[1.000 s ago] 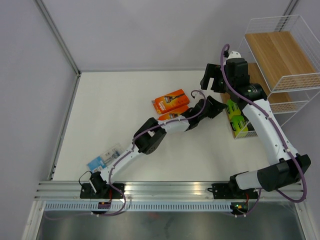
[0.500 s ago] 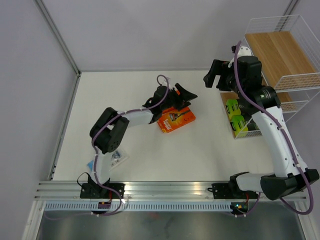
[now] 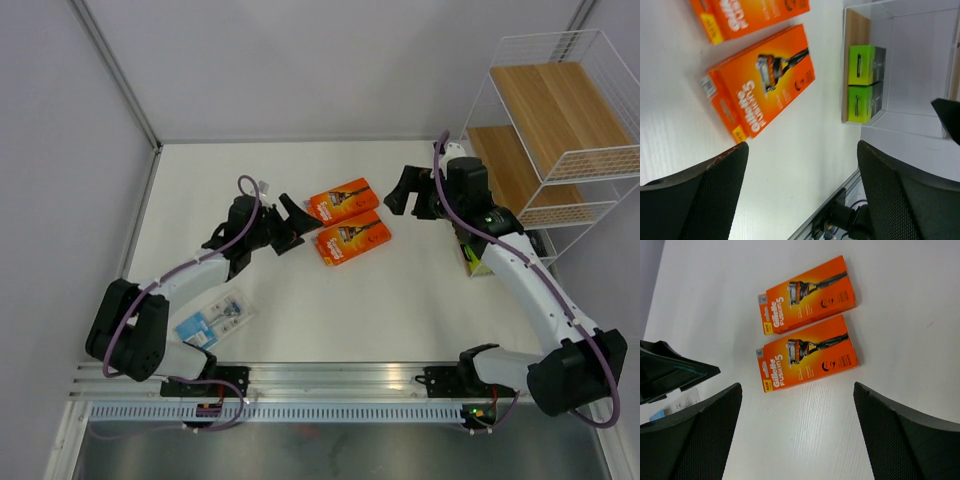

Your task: Place and organize the shaving razors onto the shelf

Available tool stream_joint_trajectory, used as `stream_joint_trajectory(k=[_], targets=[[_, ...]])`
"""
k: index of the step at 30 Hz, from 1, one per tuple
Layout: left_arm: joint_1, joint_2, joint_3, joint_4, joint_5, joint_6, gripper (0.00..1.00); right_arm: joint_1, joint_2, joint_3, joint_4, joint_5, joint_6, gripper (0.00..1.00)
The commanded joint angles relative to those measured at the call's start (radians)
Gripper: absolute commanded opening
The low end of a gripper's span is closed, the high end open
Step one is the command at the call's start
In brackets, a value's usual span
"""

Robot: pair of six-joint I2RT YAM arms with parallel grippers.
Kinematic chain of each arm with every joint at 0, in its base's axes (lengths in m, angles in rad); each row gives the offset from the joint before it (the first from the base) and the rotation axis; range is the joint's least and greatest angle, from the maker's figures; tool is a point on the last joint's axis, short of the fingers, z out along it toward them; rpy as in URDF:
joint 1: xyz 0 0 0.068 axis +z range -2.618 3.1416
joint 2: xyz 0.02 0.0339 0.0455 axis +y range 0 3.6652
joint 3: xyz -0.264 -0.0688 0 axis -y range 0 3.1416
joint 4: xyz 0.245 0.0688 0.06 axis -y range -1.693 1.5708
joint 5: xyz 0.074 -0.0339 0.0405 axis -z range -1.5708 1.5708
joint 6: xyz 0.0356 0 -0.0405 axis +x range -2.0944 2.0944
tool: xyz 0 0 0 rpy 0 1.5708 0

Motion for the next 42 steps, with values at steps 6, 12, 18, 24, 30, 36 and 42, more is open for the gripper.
stream_joint_trajectory(k=[6, 12, 18, 24, 30, 36, 42], targets=[[-0.001, -0.06, -0.237, 0.109, -0.005, -0.022, 0.78, 0.09, 0.106, -0.167, 0.253, 0.073, -0.001, 0.98], [-0.001, 0.09, -0.197, 0.208, 0.0, -0.014, 0.64, 0.096, 0.209, -0.193, 0.319, 0.205, 0.02, 0.97], [-0.001, 0.204, -0.133, 0.251, -0.003, -0.014, 0.55, 0.096, 0.333, -0.19, 0.373, 0.182, 0.051, 0.95], [-0.001, 0.309, -0.07, 0.28, 0.012, -0.014, 0.48, 0.096, 0.388, -0.193, 0.407, 0.167, 0.061, 0.94], [-0.001, 0.389, -0.027, 0.309, 0.011, -0.031, 0.41, 0.096, 0.42, -0.183, 0.413, 0.165, 0.055, 0.94], [-0.001, 0.441, 0.007, 0.32, 0.02, -0.045, 0.36, 0.096, 0.454, -0.166, 0.4, 0.17, 0.071, 0.95], [-0.001, 0.483, 0.022, 0.344, 0.046, -0.031, 0.26, 0.098, 0.5, -0.167, 0.422, 0.131, 0.087, 0.95]])
